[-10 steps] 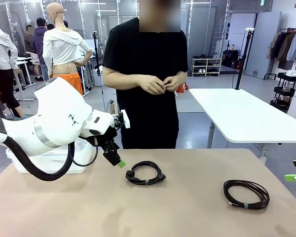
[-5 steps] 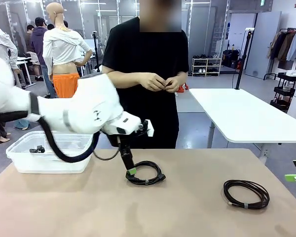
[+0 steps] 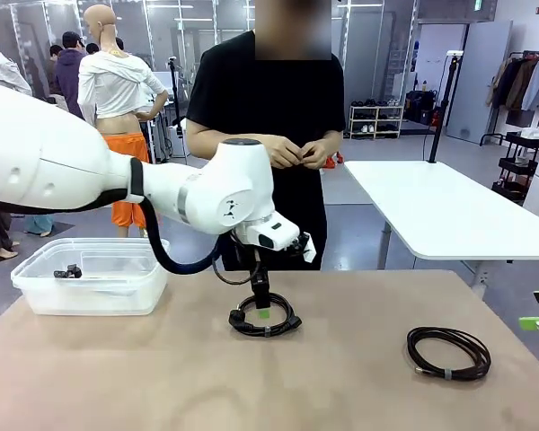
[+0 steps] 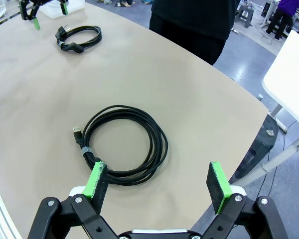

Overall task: Organize and store the cables.
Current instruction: Place the Power Cable into the Organizing box.

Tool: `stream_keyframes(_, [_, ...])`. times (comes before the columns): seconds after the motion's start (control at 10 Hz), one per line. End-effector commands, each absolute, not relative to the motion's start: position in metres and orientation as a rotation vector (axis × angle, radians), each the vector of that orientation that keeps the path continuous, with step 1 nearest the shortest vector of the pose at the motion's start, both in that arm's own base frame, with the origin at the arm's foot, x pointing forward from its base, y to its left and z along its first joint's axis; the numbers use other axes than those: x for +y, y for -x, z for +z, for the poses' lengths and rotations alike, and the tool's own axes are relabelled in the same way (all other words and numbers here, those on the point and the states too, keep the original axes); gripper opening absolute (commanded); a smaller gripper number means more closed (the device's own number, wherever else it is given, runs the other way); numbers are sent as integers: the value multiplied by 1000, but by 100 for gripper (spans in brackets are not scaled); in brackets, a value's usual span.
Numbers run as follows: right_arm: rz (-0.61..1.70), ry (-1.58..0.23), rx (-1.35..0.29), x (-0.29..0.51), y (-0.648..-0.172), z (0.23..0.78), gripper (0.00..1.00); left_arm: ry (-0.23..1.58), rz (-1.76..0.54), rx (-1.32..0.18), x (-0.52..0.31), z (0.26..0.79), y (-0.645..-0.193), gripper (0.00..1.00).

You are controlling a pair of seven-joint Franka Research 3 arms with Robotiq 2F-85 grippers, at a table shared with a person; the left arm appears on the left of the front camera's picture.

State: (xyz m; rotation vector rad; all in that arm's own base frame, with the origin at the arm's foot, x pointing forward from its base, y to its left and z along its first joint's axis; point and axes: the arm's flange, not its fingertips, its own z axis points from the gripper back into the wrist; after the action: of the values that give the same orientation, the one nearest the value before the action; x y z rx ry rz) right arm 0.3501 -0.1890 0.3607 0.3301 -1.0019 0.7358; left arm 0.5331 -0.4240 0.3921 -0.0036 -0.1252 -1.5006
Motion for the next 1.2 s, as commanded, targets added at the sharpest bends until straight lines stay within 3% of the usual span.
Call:
stream_keyframes(0.0, [741,-322,-1001,-189,-349,362,100,-13,-1462,-67,-441,387,-543,100])
stream_keyframes(1.1, [741,-322,-1001,-189,-349,362,100,27,-1479,-21,-435,318,-563,100])
